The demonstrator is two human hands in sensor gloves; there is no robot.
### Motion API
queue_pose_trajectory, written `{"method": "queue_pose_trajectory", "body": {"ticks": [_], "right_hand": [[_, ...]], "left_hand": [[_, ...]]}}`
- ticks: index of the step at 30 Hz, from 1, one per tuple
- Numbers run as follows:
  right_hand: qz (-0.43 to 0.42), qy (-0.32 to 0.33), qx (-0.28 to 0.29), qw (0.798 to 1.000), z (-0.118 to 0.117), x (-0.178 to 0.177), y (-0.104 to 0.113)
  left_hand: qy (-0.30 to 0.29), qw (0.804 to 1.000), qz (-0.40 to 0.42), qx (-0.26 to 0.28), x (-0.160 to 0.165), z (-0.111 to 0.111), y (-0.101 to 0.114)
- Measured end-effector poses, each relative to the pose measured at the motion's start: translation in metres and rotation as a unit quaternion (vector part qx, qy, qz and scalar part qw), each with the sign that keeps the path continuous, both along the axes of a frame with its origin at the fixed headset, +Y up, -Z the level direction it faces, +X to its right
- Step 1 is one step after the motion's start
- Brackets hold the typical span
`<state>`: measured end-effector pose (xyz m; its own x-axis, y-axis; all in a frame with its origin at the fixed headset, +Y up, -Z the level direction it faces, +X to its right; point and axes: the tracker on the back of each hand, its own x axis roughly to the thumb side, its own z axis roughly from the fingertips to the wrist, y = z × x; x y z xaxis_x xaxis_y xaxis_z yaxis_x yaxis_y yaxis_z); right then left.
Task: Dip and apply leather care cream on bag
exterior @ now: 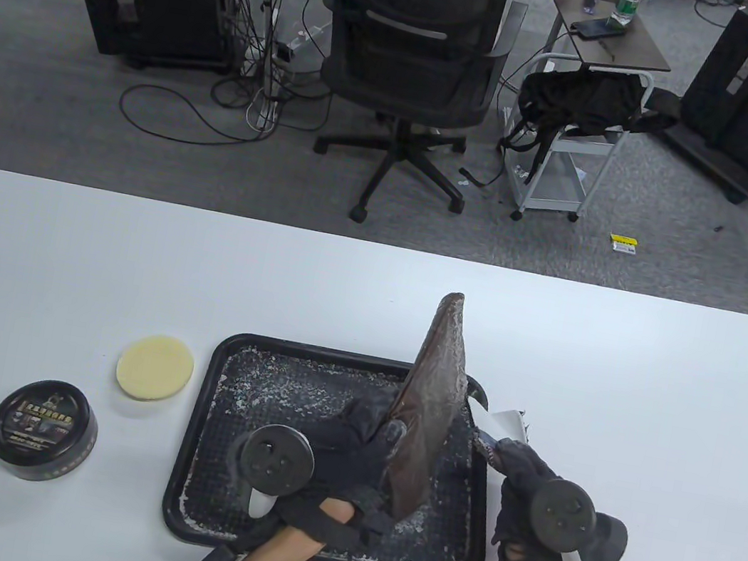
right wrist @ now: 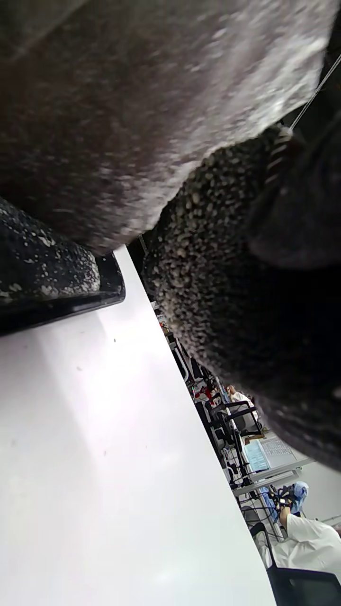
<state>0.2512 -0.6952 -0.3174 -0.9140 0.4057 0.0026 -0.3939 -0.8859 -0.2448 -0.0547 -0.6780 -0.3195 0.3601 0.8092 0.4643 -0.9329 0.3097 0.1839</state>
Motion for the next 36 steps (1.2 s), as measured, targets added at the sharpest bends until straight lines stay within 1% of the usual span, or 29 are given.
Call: {"method": "queue_pose_trajectory", "body": {"ticks": [1, 2, 3, 4, 5, 10, 12, 14, 16, 19, 20, 21, 22, 23, 24, 26, 27, 29, 30, 33, 34, 36], "right_hand": [[0.001, 0.001, 0.0, 1.0, 0.0, 0.0, 0.0], [0.002, 0.001, 0.0, 1.0, 0.0, 0.0, 0.0], [0.002, 0.001, -0.001, 1.0, 0.0, -0.001, 0.0], [0.002, 0.002, -0.001, 1.0, 0.0, -0.001, 0.0], [0.002, 0.002, -0.001, 1.0, 0.0, -0.001, 0.0], [0.004, 0.005, -0.001, 1.0, 0.0, -0.003, 0.0], [0.007, 0.007, -0.001, 1.0, -0.001, -0.004, -0.001], [0.012, 0.009, 0.0, 1.0, -0.001, -0.006, 0.0], [0.012, 0.01, 0.0, 1.0, -0.001, -0.007, -0.001], [0.013, 0.012, 0.001, 1.0, -0.001, -0.008, -0.001], [0.013, 0.013, 0.002, 1.0, -0.001, -0.008, -0.001], [0.014, 0.015, 0.002, 1.0, -0.001, -0.009, -0.001], [0.015, 0.015, 0.001, 1.0, -0.001, -0.01, -0.001], [0.017, 0.017, 0.001, 1.0, -0.001, -0.011, -0.001], [0.017, 0.018, 0.0, 1.0, -0.001, -0.011, -0.002], [0.017, 0.019, -0.001, 1.0, -0.001, -0.012, -0.002], [0.017, 0.019, 0.0, 1.0, -0.001, -0.012, -0.002], [0.015, 0.019, 0.001, 1.0, -0.001, -0.011, -0.002], [0.015, 0.019, 0.001, 1.0, -0.001, -0.011, -0.002], [0.015, 0.019, 0.001, 1.0, -0.001, -0.011, -0.002], [0.016, 0.02, 0.001, 1.0, -0.001, -0.012, -0.002], [0.017, 0.022, -0.001, 1.0, -0.001, -0.013, -0.003]], "left_hand": [[0.009, 1.0, 0.005, -0.001, -0.005, -0.002, -0.002], [0.012, 1.0, 0.012, -0.015, -0.008, -0.004, -0.003], [0.007, 0.999, 0.01, -0.041, -0.014, -0.006, -0.002], [0.011, 0.999, 0.006, -0.05, -0.019, -0.007, -0.001], [0.022, 0.998, -0.006, -0.06, -0.024, -0.009, 0.0], [0.018, 0.988, -0.086, -0.129, -0.048, -0.019, 0.002], [0.024, 0.981, -0.116, -0.151, -0.058, -0.02, -0.001], [0.028, 0.971, -0.145, -0.186, -0.073, -0.022, -0.009], [0.025, 0.965, -0.149, -0.214, -0.083, -0.024, -0.019], [0.005, 0.942, -0.147, -0.301, -0.103, -0.03, -0.043], [-0.007, 0.932, -0.135, -0.336, -0.111, -0.031, -0.053], [-0.01, 0.923, -0.125, -0.363, -0.117, -0.032, -0.062], [-0.012, 0.917, -0.126, -0.378, -0.119, -0.032, -0.067], [-0.018, 0.903, -0.138, -0.407, -0.123, -0.033, -0.076], [-0.022, 0.891, -0.15, -0.427, -0.125, -0.033, -0.08], [-0.031, 0.875, -0.168, -0.453, -0.125, -0.034, -0.087], [-0.039, 0.862, -0.179, -0.472, -0.124, -0.034, -0.09], [-0.05, 0.847, -0.193, -0.493, -0.122, -0.033, -0.092], [-0.055, 0.845, -0.194, -0.496, -0.121, -0.033, -0.092], [-0.085, 0.827, -0.212, -0.513, -0.114, -0.03, -0.096], [-0.097, 0.817, -0.229, -0.521, -0.112, -0.029, -0.099], [-0.105, 0.797, -0.252, -0.539, -0.109, -0.028, -0.105]]}}
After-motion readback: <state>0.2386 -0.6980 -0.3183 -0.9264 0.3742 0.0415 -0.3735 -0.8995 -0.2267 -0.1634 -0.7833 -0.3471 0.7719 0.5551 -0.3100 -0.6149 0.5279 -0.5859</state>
